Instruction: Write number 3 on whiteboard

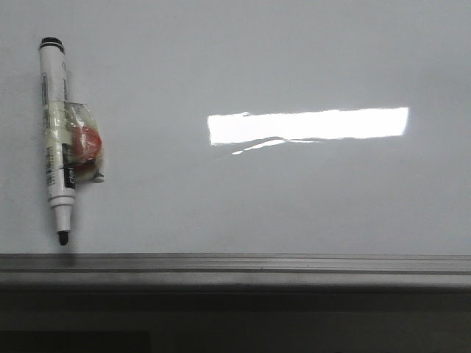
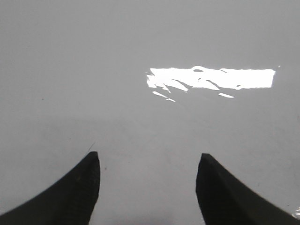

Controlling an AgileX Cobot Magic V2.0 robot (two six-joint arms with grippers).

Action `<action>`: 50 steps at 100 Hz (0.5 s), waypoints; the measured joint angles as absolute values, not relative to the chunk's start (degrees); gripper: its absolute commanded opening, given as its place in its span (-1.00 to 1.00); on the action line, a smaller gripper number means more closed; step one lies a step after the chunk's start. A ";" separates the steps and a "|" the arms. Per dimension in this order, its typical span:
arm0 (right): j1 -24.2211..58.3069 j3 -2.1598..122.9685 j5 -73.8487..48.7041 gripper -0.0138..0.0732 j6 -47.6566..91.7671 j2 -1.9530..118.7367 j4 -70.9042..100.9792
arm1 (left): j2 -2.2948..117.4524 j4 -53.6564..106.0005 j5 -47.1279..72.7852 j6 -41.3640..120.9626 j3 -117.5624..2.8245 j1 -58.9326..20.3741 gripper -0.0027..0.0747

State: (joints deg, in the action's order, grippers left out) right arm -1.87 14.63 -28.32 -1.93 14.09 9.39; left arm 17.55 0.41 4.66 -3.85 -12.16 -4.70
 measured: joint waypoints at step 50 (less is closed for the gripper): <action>-1.87 14.63 -28.41 -0.81 -1.93 14.09 9.39 | 25.60 4.28 -3.05 -3.85 -12.03 -40.34 0.15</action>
State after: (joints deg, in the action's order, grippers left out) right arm -1.87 14.63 -28.41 -1.93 14.09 9.39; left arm 25.60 4.28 -3.05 -3.85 -12.03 -40.34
